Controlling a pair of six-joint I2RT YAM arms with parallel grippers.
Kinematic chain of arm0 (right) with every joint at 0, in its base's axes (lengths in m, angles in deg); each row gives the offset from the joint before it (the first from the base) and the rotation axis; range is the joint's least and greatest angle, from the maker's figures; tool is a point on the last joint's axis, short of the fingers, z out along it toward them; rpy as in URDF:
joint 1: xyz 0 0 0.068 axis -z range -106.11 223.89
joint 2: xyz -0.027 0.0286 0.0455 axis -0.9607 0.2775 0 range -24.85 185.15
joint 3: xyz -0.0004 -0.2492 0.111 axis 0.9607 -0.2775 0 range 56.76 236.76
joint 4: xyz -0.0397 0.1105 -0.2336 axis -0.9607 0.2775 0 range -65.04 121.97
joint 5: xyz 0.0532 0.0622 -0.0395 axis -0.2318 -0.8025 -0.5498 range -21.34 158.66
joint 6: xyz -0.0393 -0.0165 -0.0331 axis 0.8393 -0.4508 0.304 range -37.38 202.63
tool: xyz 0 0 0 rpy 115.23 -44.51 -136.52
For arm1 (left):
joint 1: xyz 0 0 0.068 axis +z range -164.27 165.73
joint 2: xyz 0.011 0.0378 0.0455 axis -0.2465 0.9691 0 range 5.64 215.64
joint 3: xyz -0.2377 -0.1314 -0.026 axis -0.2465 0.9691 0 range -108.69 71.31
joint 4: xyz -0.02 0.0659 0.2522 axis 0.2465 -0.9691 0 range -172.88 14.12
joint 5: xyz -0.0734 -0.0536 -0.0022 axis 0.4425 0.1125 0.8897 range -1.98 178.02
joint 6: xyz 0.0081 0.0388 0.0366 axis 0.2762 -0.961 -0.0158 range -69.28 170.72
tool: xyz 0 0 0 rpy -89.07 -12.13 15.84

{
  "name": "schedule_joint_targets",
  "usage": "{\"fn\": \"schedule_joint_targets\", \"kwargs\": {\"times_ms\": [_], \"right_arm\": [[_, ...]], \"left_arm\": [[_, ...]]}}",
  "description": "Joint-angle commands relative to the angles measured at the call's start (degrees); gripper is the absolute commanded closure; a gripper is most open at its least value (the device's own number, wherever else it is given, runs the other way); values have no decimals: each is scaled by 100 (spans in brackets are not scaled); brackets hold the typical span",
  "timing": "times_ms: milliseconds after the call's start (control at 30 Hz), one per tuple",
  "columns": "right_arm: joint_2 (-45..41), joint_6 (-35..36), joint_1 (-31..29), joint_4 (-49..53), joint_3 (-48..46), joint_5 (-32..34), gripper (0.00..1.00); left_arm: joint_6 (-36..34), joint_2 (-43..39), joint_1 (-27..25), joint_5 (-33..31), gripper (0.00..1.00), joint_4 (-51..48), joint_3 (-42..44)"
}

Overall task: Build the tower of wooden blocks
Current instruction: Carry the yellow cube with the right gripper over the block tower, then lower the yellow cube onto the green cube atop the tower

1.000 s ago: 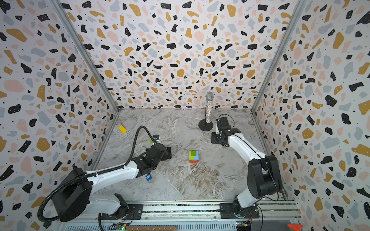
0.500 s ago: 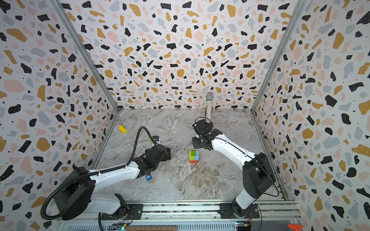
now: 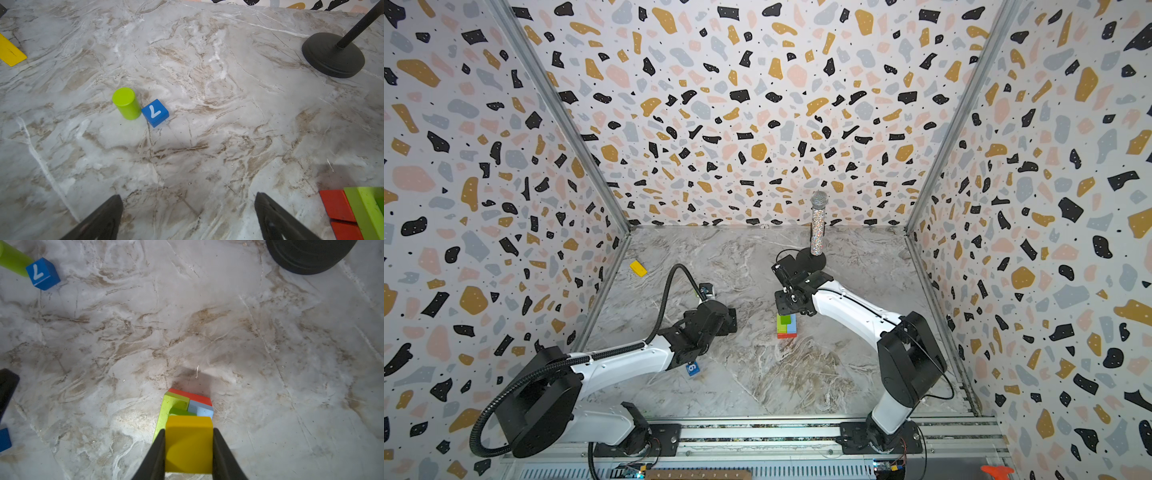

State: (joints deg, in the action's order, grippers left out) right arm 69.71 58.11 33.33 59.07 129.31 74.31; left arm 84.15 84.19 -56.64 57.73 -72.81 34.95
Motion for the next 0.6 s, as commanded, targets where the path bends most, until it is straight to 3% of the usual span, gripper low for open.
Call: {"fn": "schedule_joint_targets", "kwargs": {"times_ms": [0,567], "right_arm": [[-36,-130,-67,35,-48,51,70],[-195,-779,-181,-45,-382,122,71]], "left_arm": [[-30,-132,53,4,0,176,81],[-12,-190,62,57,0,148,99]]}}
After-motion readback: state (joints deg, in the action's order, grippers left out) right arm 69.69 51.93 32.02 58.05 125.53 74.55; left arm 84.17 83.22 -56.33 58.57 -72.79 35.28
